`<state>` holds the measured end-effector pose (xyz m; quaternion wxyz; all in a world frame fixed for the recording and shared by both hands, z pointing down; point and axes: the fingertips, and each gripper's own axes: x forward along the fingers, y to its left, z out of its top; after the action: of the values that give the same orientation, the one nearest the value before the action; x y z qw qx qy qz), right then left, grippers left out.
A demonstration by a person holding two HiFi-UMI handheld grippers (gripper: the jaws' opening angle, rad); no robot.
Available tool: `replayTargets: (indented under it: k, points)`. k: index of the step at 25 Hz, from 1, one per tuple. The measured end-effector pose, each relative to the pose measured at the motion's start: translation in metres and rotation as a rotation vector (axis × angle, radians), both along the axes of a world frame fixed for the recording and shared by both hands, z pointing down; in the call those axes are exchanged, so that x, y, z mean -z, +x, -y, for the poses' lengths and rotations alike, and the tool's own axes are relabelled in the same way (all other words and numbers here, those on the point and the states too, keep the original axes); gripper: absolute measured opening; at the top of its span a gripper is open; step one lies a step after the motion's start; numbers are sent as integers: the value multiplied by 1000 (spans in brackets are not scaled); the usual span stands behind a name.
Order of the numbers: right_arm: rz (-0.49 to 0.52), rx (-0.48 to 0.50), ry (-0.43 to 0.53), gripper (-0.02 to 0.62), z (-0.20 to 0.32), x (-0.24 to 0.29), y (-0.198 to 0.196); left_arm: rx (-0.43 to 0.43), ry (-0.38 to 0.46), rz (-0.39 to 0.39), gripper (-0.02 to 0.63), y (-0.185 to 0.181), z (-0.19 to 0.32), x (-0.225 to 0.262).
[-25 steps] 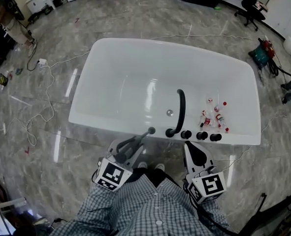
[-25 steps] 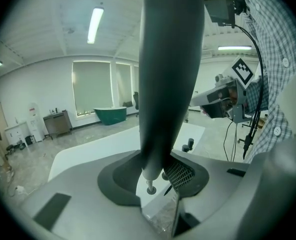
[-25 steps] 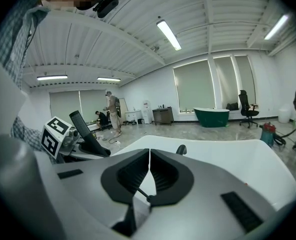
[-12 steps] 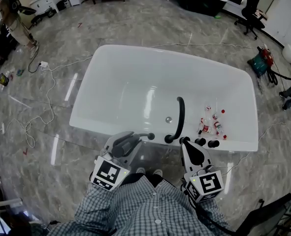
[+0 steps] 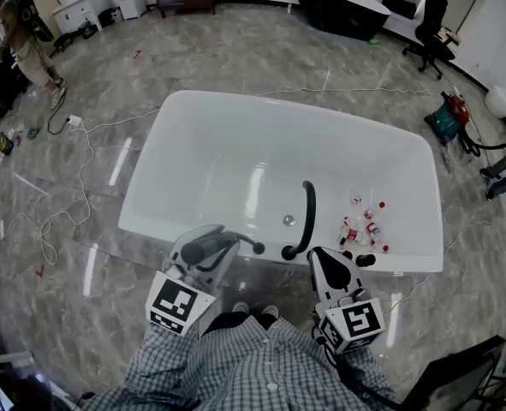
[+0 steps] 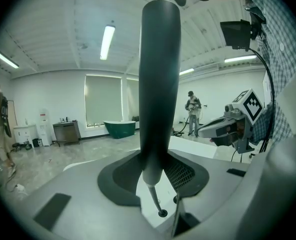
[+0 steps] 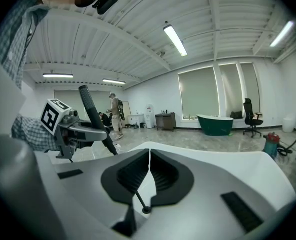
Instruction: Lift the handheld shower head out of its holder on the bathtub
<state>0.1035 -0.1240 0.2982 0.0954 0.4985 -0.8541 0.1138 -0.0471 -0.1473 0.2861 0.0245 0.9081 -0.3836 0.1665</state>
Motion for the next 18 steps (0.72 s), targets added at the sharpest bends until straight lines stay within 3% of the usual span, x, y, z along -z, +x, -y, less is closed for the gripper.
replayTargets:
  k: [5,14,18]
  points:
    - [2,-10,13,18,2,7,1,9,-11,-17,140,-4,5,16]
    - [-12,-29,25,18,-1,15,4,33,15,-117,140,-17,8,48]
    - [-11,-37,46,18,1,21,7,35,30,-120,140,-17,6,54]
